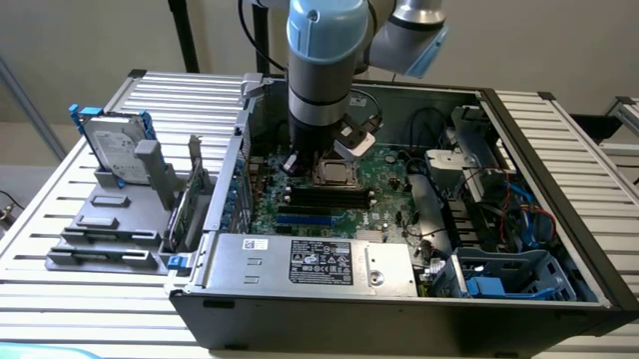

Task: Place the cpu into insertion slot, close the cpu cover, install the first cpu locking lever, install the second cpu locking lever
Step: 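Install the second cpu locking lever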

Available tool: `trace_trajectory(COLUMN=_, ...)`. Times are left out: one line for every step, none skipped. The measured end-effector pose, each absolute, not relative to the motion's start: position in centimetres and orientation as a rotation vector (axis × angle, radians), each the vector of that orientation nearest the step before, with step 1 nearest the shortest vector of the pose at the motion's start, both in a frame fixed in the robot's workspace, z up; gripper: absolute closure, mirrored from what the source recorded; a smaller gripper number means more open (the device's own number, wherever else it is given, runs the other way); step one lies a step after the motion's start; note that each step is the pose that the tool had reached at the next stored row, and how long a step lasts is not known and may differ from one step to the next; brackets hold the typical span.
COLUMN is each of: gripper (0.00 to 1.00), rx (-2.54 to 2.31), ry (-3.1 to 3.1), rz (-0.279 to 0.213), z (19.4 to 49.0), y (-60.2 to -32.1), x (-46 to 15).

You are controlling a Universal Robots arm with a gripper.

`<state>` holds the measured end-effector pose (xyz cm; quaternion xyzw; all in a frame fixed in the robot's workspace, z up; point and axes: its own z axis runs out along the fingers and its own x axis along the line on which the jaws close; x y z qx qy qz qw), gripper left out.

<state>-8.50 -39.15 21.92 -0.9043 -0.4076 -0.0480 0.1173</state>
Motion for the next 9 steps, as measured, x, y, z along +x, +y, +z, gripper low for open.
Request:
trace_trajectory(gripper=0.89, rx=-2.647, ry=-1.193, rz=-0.14, z=22.11, y=-39.15, x=-8.54)
trace_trajectory(gripper=0.89, rx=-2.647, ry=-1.193, rz=-0.14, z=22.16, y=-39.15, x=-8.54)
trace_trajectory(gripper=0.89, rx=-2.648, ry=-1.194, rz=-0.139, z=22.17, y=-39.15, x=-8.54)
trace_trajectory(gripper=0.89, rx=-2.647, ry=-1.194, rz=-0.139, z=22.17, y=-39.15, x=-8.54)
trace_trajectory(gripper=0.89, rx=-2.647, ry=-1.194, rz=-0.139, z=22.17, y=-39.15, x=-8.54)
trace_trajectory(gripper=0.89, rx=-2.647, ry=-1.196, rz=-0.139, z=22.18, y=-39.15, x=-8.55)
trace_trajectory(gripper=0.89, rx=-2.647, ry=-1.197, rz=-0.138, z=22.18, y=-39.15, x=-8.55)
trace_trajectory(gripper=0.89, rx=-2.646, ry=-1.198, rz=-0.138, z=22.18, y=-39.15, x=-8.55)
trace_trajectory(gripper=0.89, rx=-2.646, ry=-1.198, rz=-0.138, z=22.18, y=-39.15, x=-8.55)
